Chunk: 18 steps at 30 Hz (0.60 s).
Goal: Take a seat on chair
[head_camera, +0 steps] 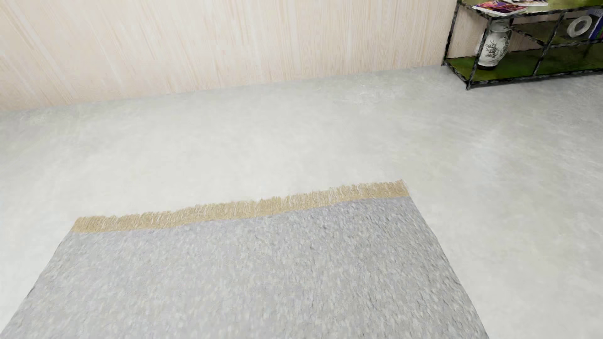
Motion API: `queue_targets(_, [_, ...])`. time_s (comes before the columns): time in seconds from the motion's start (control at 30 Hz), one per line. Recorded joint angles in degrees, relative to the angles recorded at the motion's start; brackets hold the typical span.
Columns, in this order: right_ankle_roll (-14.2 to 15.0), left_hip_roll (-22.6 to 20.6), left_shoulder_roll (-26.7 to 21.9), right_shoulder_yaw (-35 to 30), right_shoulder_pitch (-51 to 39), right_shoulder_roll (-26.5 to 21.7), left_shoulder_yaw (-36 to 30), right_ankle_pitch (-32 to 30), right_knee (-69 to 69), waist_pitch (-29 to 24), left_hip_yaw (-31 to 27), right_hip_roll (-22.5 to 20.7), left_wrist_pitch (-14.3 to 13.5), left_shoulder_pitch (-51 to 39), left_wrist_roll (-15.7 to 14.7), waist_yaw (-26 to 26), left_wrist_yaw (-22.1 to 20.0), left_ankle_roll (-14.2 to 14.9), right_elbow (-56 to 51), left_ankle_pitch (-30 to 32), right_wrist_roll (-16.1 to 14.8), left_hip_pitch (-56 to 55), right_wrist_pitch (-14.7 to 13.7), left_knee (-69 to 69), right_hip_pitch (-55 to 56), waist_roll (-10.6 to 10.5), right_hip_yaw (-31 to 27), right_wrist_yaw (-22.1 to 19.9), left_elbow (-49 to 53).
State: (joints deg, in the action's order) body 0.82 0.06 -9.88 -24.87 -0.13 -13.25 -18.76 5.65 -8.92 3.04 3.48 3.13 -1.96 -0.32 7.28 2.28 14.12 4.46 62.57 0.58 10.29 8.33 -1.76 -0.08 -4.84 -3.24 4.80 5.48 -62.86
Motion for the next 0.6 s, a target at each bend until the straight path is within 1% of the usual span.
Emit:
queue_targets(0.03, [-0.17, -0.08, 0.02, -0.72, -0.98, -1.71, -0.46, -0.15, -0.05, -0.23, 0.14, -0.04, -0.44, -0.47, 1.50, 0.19, -0.58, -0.15, -0.52, -0.05, -1.41, -0.04, 1.26, 0.03, 0.13, -0.14, -0.07, -0.42, 0.90])
queue_targets(0.07, [0.12, -0.02, -1.61, -1.53, -1.23, -4.01, -0.76, -0.11, -0.22, -0.25, 0.35, 0.12, 0.24, -1.09, 0.66, 0.21, -1.15, -0.11, -2.12, -0.15, -0.80, 0.22, 1.88, 0.03, 0.05, -0.09, 0.15, 0.52, 1.23])
queue_targets(0.1, [0.38, 0.12, -3.50, -2.15, -1.51, -6.40, -0.86, -0.14, -0.19, -0.08, 0.48, 0.30, -0.36, -1.91, 0.37, 0.15, 0.62, 0.22, -3.44, -0.07, 1.26, 0.01, 0.53, 0.04, 0.19, 0.00, 0.31, 2.16, 1.38])
queue_targets(0.13, [0.29, 0.08, -5.43, -2.16, -1.73, -8.54, -1.22, -0.11, -0.19, -0.01, 0.66, 0.25, -1.36, -2.59, 2.22, 0.18, 2.80, 0.23, -4.34, -0.11, 3.33, -0.13, -0.68, 0.17, 0.22, 0.07, 0.50, 3.12, 2.03])
queue_targets(0.17, [0.13, 0.00, -7.04, -1.70, -1.84, -10.08, -1.89, -0.05, -0.07, -0.09, 0.76, 0.15, -1.84, -2.96, 3.40, 0.20, 3.18, 0.16, -4.00, -0.09, 4.21, 0.15, -1.09, 0.16, -0.25, 0.15, 0.68, 3.61, 2.08])
queue_targets(0.2, [0.14, -0.03, -8.03, -1.30, -1.98, -10.90, -1.85, -0.02, 0.03, -0.09, 0.73, 0.13, -2.33, -3.30, 4.05, 0.14, 1.98, 0.09, -2.37, -0.11, 4.00, 0.39, -0.75, 0.13, -0.52, 0.16, 0.73, 2.63, 0.80])
queue_targets(0.23, [0.22, -0.06, -8.53, -0.77, -2.12, -11.35, -1.10, 0.08, -0.05, 0.02, 0.67, 0.20, -2.78, -3.59, 3.70, 0.12, -0.43, 0.03, -0.14, -0.11, 2.78, 0.41, -0.03, 0.10, -0.52, 0.12, 0.75, 0.82, -1.48])
queue_targets(0.27, [0.38, -0.08, -8.62, 0.05, -2.07, -11.44, -0.06, 0.14, -0.01, 0.21, 0.71, 0.30, -2.76, -3.79, 2.44, 0.13, -3.39, 0.07, 2.20, -0.09, 1.30, 0.47, 0.80, 0.07, -0.67, 0.09, 0.99, -1.52, -4.61])
queue_targets(0.3, [0.46, -0.12, -8.31, 0.63, -2.16, -11.23, 0.80, 0.24, 0.00, 0.17, 0.79, 0.35, -2.04, -3.90, 1.02, 0.12, -6.83, 0.03, 4.37, -0.16, 0.26, 0.86, 1.50, -0.12, -0.90, 0.02, 1.20, -3.46, -7.50])
queue_targets(0.33, [0.41, -0.14, -8.01, 1.17, -1.98, -11.05, 1.46, 0.35, -0.02, 0.32, 0.83, 0.34, -1.42, -3.80, -0.53, 0.14, -9.52, 0.02, 5.81, -0.19, -0.17, 0.86, 1.90, -0.01, -1.06, 0.00, 1.37, -5.15, -9.80])
queue_targets(0.37, [0.33, -0.21, -7.88, 1.44, -1.70, -10.87, 2.04, 0.40, 0.03, 0.44, 0.77, 0.34, -1.01, -3.70, -1.71, 0.15, -10.72, -0.03, 6.41, -0.24, -0.19, 0.63, 2.13, 0.33, -1.19, 0.02, 1.41, -5.57, -11.25])
queue_targets(0.4, [0.32, -0.23, -7.83, 1.60, -1.34, -10.83, 2.08, 0.44, 0.02, 0.58, 0.70, 0.39, -0.98, -3.35, -1.73, 0.16, -10.65, 0.00, 6.27, -0.16, 0.04, 0.63, 1.98, 0.24, -1.22, -0.06, 1.37, -5.28, -11.41])
queue_targets(0.5, [0.30, -0.20, -7.85, 1.39, 0.16, -9.83, 1.43, 0.50, 0.04, 0.76, 0.77, 0.35, -2.25, -1.51, 0.61, 0.16, -7.30, 0.08, 3.40, -0.13, 1.38, 1.12, 0.77, -0.26, -1.30, -0.09, 1.42, -3.16, -8.09])
queue_targets(0.57, [0.27, -0.10, -6.81, 0.88, 0.53, -8.11, 1.11, 0.47, 0.03, 0.69, 0.67, 0.30, -2.66, -0.56, 1.38, 0.13, -6.09, 0.19, 2.07, -0.04, 2.16, 0.86, 0.41, -0.15, -1.16, -0.09, 1.26, -2.62, -6.05])
queue_targets(0.6, [0.25, -0.08, -6.04, 0.34, 0.34, -7.06, 1.02, 0.39, 0.08, 0.52, 0.67, 0.26, -2.74, -0.40, 1.30, 0.12, -5.65, 0.14, 1.88, -0.02, 2.33, 0.63, 0.28, 0.06, -1.11, -0.13, 1.20, -2.42, -5.57])
